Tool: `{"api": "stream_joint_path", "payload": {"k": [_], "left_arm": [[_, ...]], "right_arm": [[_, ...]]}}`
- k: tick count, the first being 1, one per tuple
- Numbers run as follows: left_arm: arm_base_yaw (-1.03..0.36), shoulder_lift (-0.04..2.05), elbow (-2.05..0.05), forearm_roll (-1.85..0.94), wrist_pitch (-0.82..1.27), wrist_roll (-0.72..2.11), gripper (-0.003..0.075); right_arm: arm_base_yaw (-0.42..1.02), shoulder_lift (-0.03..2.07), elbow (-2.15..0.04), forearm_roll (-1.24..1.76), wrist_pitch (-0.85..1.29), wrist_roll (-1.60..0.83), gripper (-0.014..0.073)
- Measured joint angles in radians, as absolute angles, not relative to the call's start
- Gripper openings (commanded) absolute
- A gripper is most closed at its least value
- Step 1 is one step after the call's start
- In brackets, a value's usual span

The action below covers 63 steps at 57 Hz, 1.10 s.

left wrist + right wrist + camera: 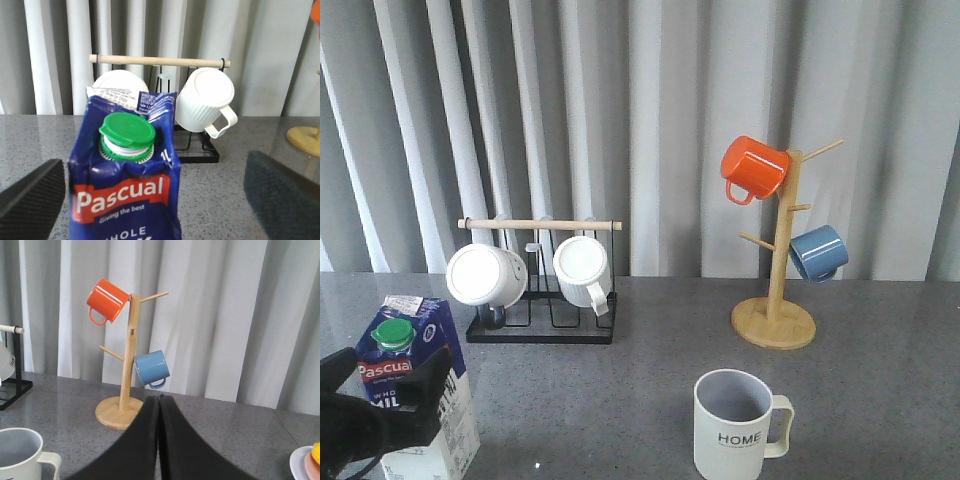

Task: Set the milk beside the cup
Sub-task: 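Grasp the milk carton top with the left gripper and lift it, then carry the milk carton with the left gripper toward the HOME mug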

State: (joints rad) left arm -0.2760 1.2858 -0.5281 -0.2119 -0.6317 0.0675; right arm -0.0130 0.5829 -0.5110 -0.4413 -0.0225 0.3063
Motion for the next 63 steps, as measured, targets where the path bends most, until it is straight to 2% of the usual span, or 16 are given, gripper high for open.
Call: {"api": "stream_joint_path", "payload": {"k": [21,30,36,45,50,56,63], "left_arm": [[-0.276,1.374,-0.609,-0.236,-0.618,0.119,0.0711],[-0.276,1.386,-0.609,-0.299,-0.619,0.154,0.0673],[-0.276,1.397,-0.609,-0.322,-0.627,0.158,0.0566],[-0.276,1.405,-0.609,-0.308,-0.618,0.151,0.0308],[-0.276,1.405,-0.609,-0.286,-0.616,0.12,0.0197],[-0.276,1.405,-0.609,-0.254,-0.614,0.089,0.0117],[-0.276,1.405,-0.609,-0.193,-0.609,0.043,0.0094]], "right_arm": [[-0.013,0.583,-0.511,-0.441,-0.023,0.306,-0.0009],[-0.013,0.583,-0.511,-0.441,-0.023,0.306,-0.0009],[-0.013,0.583,-0.511,-0.441,-0.023,0.306,-0.0009],[-0.013,0.583,-0.511,-0.441,-0.023,0.306,-0.0009],[-0.013,0.583,-0.511,-0.441,-0.023,0.306,-0.0009],[-0.013,0.583,-0.511,-0.441,-0.023,0.306,-0.0009],[-0.013,0.583,-0.511,-0.441,-0.023,0.306,-0.0009]]}}
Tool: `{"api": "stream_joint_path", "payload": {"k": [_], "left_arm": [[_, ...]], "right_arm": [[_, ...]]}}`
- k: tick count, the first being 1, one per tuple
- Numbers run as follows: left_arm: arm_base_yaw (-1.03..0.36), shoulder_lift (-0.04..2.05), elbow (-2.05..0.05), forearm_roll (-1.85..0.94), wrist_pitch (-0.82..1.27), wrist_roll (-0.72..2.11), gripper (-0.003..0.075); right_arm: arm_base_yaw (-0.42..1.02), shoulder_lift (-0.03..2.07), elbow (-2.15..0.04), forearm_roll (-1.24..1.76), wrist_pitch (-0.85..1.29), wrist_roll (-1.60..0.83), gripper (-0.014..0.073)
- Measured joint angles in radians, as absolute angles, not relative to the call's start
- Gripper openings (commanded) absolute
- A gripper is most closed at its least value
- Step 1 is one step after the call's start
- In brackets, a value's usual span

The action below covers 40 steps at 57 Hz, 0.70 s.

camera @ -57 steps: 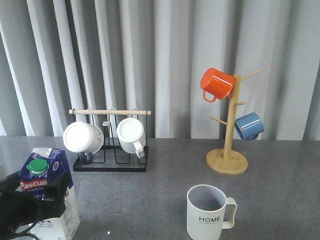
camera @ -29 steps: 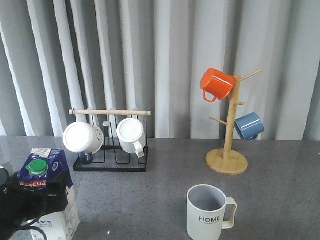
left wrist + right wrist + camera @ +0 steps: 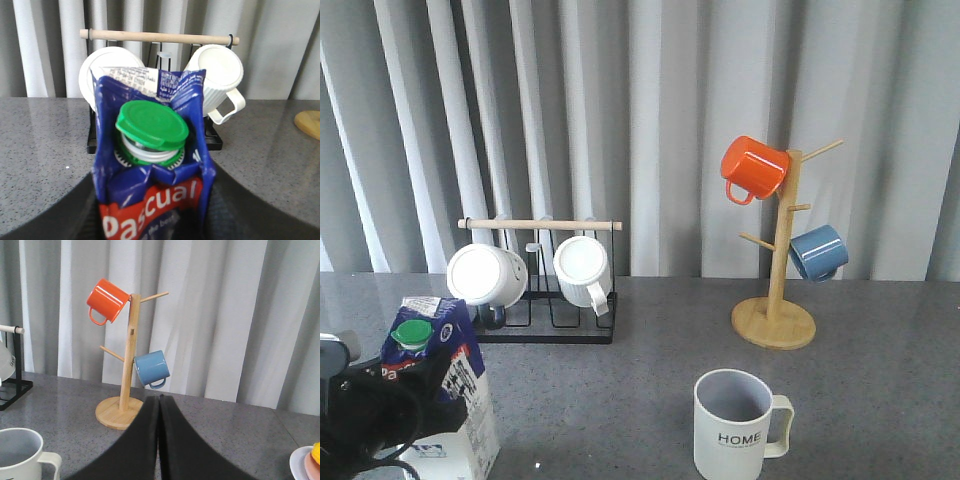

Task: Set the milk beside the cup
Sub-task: 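Carry the milk carton with the left gripper toward the HOME mug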

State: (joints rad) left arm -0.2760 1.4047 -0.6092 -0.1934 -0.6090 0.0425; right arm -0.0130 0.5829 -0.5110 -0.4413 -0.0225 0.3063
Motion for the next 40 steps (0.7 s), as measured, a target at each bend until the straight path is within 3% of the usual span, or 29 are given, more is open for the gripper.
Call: {"api": "stream_joint_path", "payload": {"k": [25,40], "left_arm": [[-0.276,1.23,-0.609,-0.066,-0.577,-0.07,0.0097],[-0.276,1.111,-0.608,-0.066,-0.38,-0.149,0.0097]], "right_arm": [[-0.013,0.583,-0.511,-0.441,-0.023,0.306,-0.0009],[-0.013,0.583,-0.511,-0.441,-0.023,0.306,-0.0009]]}}
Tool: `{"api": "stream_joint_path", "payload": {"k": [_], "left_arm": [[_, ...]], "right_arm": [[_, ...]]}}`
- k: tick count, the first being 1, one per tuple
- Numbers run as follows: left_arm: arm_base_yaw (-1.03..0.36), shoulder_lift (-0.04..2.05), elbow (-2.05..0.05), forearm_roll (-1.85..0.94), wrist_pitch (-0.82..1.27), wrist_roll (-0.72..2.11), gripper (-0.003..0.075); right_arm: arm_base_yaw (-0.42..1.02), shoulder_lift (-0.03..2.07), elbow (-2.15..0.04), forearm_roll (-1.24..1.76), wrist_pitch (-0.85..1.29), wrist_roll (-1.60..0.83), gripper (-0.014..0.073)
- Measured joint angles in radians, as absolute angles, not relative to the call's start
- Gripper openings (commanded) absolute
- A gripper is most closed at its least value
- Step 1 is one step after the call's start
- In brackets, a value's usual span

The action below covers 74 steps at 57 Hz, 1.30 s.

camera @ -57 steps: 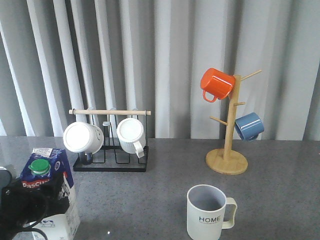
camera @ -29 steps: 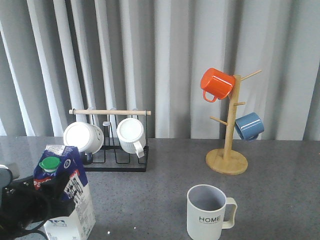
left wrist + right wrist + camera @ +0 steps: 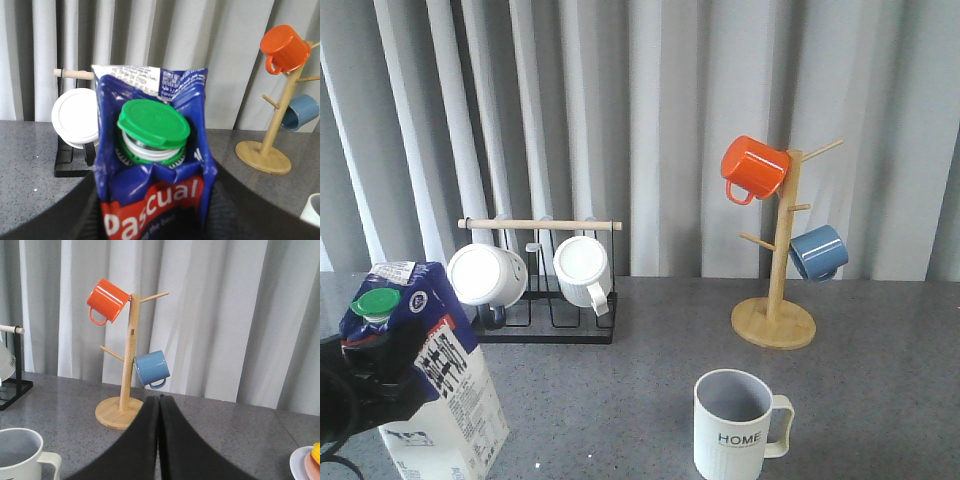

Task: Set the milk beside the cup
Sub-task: 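Carry the milk carton with the left gripper toward the HOME mug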

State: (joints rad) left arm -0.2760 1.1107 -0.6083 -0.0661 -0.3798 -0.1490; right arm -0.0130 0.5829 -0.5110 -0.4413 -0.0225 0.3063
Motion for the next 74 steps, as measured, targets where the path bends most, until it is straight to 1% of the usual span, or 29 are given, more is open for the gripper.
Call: {"api": "stream_joint_path", "payload": {"k": [9,14,19,27,37,45,50,60,64,68,74], "left_arm": [[-0.276,1.109,-0.608,-0.103,-0.418,-0.228,0.0097],[-0.277,1.108,-0.609,-0.103,-0.434,-0.2,0.0097],[-0.292,1.118,-0.631,-0.117,-0.403,-0.151,0.0097],[-0.332,1.166,-0.701,-0.189,-0.316,-0.103,0.0097],[-0.421,1.228,-0.785,-0.3,-0.297,0.0,0.0097],[-0.504,1.284,-0.836,-0.435,-0.322,0.164,0.0097],[-0.554,1.323,-0.854,-0.586,-0.37,0.304,0.0097],[-0.677,1.425,-0.904,-0.966,-0.55,0.654,0.0097],[-0.728,1.476,-0.949,-1.076,-0.609,0.774,0.0097],[-0.775,1.531,-0.997,-1.136,-0.647,0.85,0.0097],[-0.829,1.608,-1.07,-1.174,-0.68,0.89,0.0097]], "right_arm": [[-0.013,0.583,-0.511,-0.441,-0.022,0.306,-0.0009],[-0.013,0.583,-0.511,-0.441,-0.022,0.306,-0.0009],[-0.013,0.583,-0.511,-0.441,-0.022,0.306,-0.0009],[-0.013,0.583,-0.511,-0.441,-0.022,0.306,-0.0009],[-0.013,0.583,-0.511,-0.441,-0.022,0.306,-0.0009],[-0.013,0.583,-0.511,-0.441,-0.022,0.306,-0.0009],[-0.013,0.583,-0.511,-0.441,-0.022,0.306,-0.0009],[-0.013,0.583,-0.511,-0.441,-0.022,0.306,-0.0009],[-0.013,0.583,-0.511,-0.441,-0.022,0.306,-0.0009],[-0.013,0.583,-0.511,-0.441,-0.022,0.306,-0.0009],[-0.013,0.583,-0.511,-0.441,-0.022,0.306,-0.0009]]}}
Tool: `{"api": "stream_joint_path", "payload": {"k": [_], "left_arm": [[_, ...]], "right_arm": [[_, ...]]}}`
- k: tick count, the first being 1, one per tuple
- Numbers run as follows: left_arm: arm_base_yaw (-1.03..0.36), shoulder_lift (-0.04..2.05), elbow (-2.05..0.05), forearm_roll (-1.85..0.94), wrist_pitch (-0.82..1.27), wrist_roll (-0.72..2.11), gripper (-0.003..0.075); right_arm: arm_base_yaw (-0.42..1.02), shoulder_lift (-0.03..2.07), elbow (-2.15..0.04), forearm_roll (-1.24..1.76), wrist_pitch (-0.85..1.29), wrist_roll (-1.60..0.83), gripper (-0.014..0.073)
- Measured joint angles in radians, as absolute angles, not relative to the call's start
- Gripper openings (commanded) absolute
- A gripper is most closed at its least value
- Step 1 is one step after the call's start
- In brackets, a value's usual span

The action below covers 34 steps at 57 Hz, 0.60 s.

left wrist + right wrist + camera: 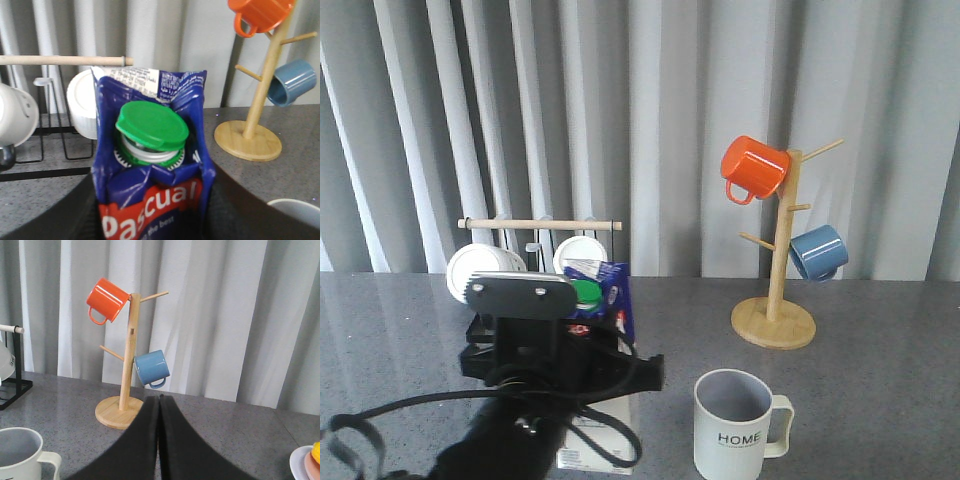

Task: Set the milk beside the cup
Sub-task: 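Carry the milk carton with the left gripper toward the HOME mug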

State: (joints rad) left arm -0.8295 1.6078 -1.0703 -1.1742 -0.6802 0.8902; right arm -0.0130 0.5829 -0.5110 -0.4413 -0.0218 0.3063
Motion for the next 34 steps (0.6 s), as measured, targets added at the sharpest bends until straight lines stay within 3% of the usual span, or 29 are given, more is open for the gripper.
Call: {"api": "stream_joint_path", "payload": {"k": [16,34], "left_arm": [[-0.891,1.757,-1.21,-1.277,-0.794,0.919,0.0097],[-0.894,1.808,-1.223,-1.337,-0.824,0.928,0.0097]], "right_arm": [[-0.013,0.583,-0.511,-0.441,-0.022,0.306,-0.0009],[-0.013,0.583,-0.511,-0.441,-0.022,0.306,-0.0009]]}}
